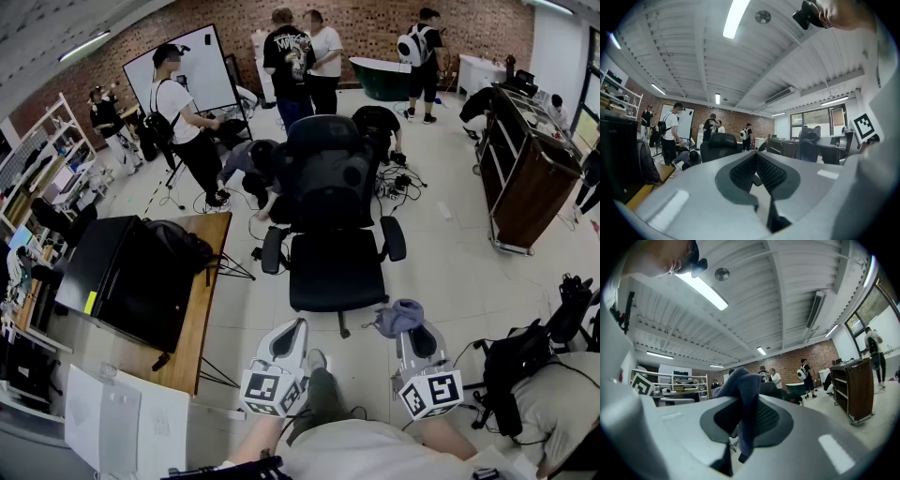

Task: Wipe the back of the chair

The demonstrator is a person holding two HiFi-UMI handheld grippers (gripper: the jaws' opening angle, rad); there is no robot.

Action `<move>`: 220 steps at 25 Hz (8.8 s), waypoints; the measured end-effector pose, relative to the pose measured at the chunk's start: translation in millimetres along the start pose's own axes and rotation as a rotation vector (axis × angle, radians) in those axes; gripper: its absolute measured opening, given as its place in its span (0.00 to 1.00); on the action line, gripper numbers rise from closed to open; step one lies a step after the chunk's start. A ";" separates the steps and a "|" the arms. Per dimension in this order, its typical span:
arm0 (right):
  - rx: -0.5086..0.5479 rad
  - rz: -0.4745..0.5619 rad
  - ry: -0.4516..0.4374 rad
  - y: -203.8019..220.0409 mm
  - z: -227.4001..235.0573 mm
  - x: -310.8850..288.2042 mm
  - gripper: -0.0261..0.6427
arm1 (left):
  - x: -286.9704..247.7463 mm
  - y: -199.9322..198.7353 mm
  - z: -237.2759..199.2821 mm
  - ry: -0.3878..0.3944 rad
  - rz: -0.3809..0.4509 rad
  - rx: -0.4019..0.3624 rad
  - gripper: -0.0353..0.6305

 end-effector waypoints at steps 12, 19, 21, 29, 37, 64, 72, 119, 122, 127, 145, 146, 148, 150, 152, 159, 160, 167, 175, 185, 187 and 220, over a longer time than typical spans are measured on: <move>0.017 0.004 0.014 36.1 16.8 -172.7 0.12 | -132.2 -21.5 -135.2 0.031 0.041 0.013 0.14; 0.026 0.030 0.039 63.4 32.4 -274.5 0.12 | -206.6 -33.5 -206.9 0.091 0.063 -0.041 0.14; 0.024 0.015 0.038 85.3 33.7 -298.9 0.12 | -224.3 -19.6 -230.3 0.076 0.060 -0.039 0.14; 0.013 -0.037 -0.042 121.4 71.7 -408.3 0.12 | -317.7 -10.4 -286.8 -0.002 0.037 -0.036 0.14; 0.053 -0.149 -0.133 223.4 123.1 -588.8 0.12 | -333.4 -10.8 -273.8 -0.127 0.040 -0.027 0.14; 0.144 -0.354 0.229 323.9 247.9 -674.4 0.12 | -336.4 17.2 -309.8 0.012 0.026 0.009 0.14; 0.159 -0.298 -0.143 371.8 87.4 -727.4 0.12 | -346.4 9.9 -289.8 -0.126 0.027 -0.018 0.14; 0.212 -0.598 -0.104 542.1 159.3 -808.0 0.12 | -347.6 -4.7 -310.0 -0.356 -0.076 0.021 0.14; 0.232 -0.617 0.011 553.9 219.5 -766.8 0.12 | -358.3 8.4 -309.1 -0.261 -0.054 0.024 0.14; 0.234 -0.681 0.279 542.1 374.4 -701.0 0.12 | -406.5 15.0 -305.3 -0.076 -0.064 0.070 0.14; 0.143 -0.638 -0.144 600.3 102.6 -763.3 0.11 | -422.8 38.8 -333.4 -0.187 -0.104 0.037 0.14; 0.140 -0.644 -0.167 605.0 90.1 -774.6 0.11 | -425.5 39.7 -337.5 -0.207 -0.111 0.042 0.14; 0.147 -0.652 -0.207 613.1 78.2 -796.7 0.11 | -432.7 41.9 -345.8 -0.239 -0.130 0.048 0.14; 0.151 -0.661 -0.239 622.0 77.6 -811.2 0.11 | -437.5 44.0 -351.4 -0.266 -0.148 0.050 0.14; 0.129 -0.667 -0.236 625.0 93.3 -817.9 0.11 | -440.2 47.4 -353.7 -0.283 -0.154 0.061 0.14; 0.153 -0.718 -0.002 614.6 249.0 -788.1 0.11 | -465.4 44.7 -363.4 -0.205 -0.132 0.087 0.14; 0.152 -0.736 0.054 611.6 283.8 -773.0 0.11 | -473.1 44.0 -361.0 -0.174 -0.131 0.095 0.14; 0.158 -0.769 0.267 590.1 434.1 -675.3 0.11 | -491.2 56.9 -334.0 0.002 -0.133 0.115 0.14; 0.070 -0.653 0.065 607.1 300.8 -720.9 0.11 | -479.2 65.7 -341.6 -0.102 -0.123 0.071 0.14; 0.077 -0.699 -0.329 697.7 74.0 -799.5 0.11 | -437.6 67.8 -367.8 -0.321 -0.166 0.035 0.14; 0.079 -0.711 -0.330 712.3 74.5 -801.4 0.11 | -433.7 73.2 -370.6 -0.337 -0.147 0.021 0.14; 0.045 -0.759 -0.151 712.4 152.1 -740.7 0.11 | -484.1 81.4 -404.4 -0.229 -0.139 0.093 0.14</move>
Point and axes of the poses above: the fingertips, and each gripper's own axes: x backward along the fingers, z to its right, y out of its underside, the point moved 5 cm from there along x, backward along the fingers, and after that the axes turned 9 degrees about x, right-handed, at the moved point
